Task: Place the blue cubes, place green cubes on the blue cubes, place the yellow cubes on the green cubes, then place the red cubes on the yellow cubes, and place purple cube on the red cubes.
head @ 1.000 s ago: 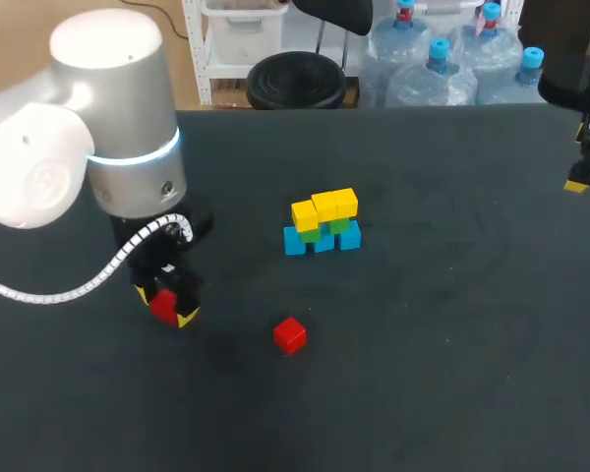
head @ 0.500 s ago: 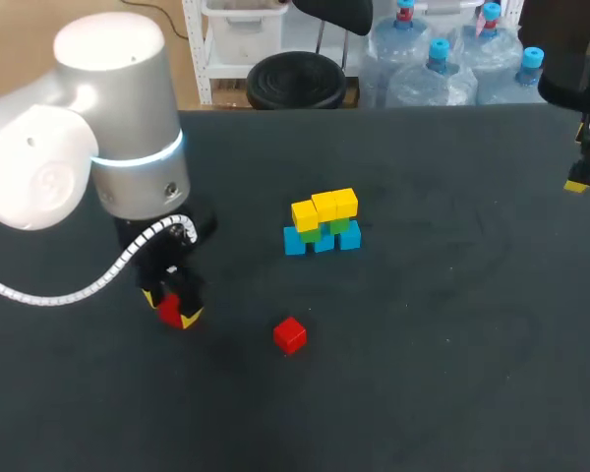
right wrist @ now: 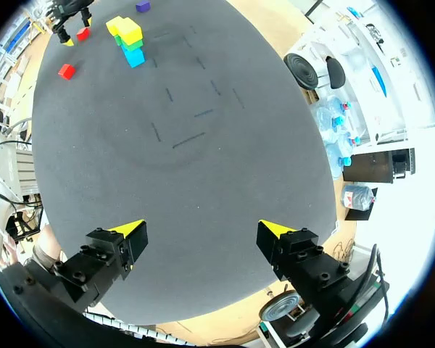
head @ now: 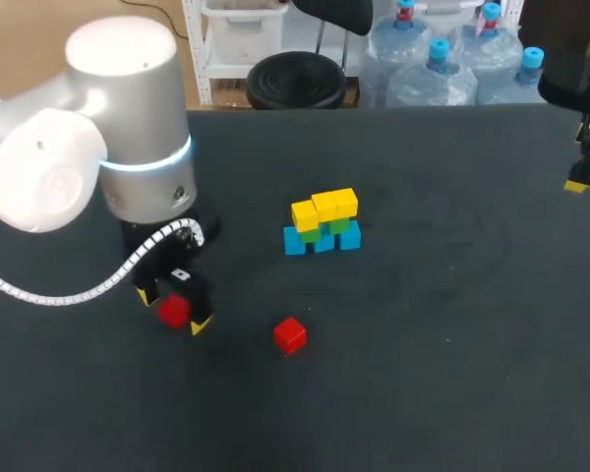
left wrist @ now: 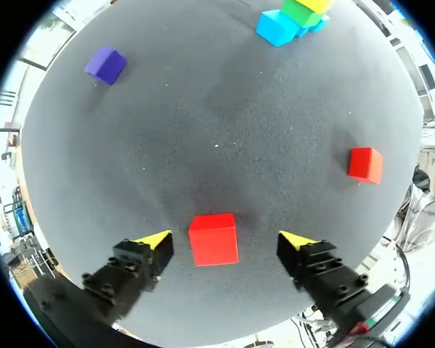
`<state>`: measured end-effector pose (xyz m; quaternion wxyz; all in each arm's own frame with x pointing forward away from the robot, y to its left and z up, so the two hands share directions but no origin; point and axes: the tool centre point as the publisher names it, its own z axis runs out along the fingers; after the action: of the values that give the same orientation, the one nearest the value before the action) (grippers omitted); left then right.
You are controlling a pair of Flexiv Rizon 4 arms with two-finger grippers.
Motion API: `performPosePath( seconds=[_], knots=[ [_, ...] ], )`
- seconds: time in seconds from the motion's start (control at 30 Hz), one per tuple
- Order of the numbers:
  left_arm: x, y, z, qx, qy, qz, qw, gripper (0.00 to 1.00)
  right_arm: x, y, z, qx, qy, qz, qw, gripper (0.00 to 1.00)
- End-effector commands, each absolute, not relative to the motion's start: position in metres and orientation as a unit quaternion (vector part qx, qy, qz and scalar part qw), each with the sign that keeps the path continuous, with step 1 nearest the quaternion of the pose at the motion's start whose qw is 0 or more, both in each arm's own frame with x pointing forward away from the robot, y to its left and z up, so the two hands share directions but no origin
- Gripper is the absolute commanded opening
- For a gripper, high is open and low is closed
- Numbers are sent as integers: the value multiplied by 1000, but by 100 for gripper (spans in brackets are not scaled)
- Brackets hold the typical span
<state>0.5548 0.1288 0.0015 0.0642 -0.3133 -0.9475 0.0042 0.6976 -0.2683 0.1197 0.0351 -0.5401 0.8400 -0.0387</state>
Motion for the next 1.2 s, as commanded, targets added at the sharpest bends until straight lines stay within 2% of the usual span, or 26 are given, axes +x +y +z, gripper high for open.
performPosePath(
  seconds=[0.03,0.07,0.1,0.43,0.73,1.07,1.2],
  knots=[
    [556,127,1,-316,-947,2,65,25,698,-269,119,-541,840,-38,35,100],
    [556,127,1,-316,-946,2,65,8,698,-269,119,-541,840,-38,35,100],
    [556,127,1,-317,-946,2,66,0,698,-269,119,-541,840,-38,35,100],
    [560,123,1,-342,-938,1,59,0,698,-269,119,-541,840,-38,35,100],
    [600,111,73,-445,-893,-60,12,0,698,-269,119,-541,840,-38,35,100],
    [637,61,120,-549,-829,-103,27,0,698,-269,119,-541,840,-38,35,100],
    [639,58,121,-550,-828,-103,36,0,698,-269,119,-541,840,-38,35,100]
  ],
)
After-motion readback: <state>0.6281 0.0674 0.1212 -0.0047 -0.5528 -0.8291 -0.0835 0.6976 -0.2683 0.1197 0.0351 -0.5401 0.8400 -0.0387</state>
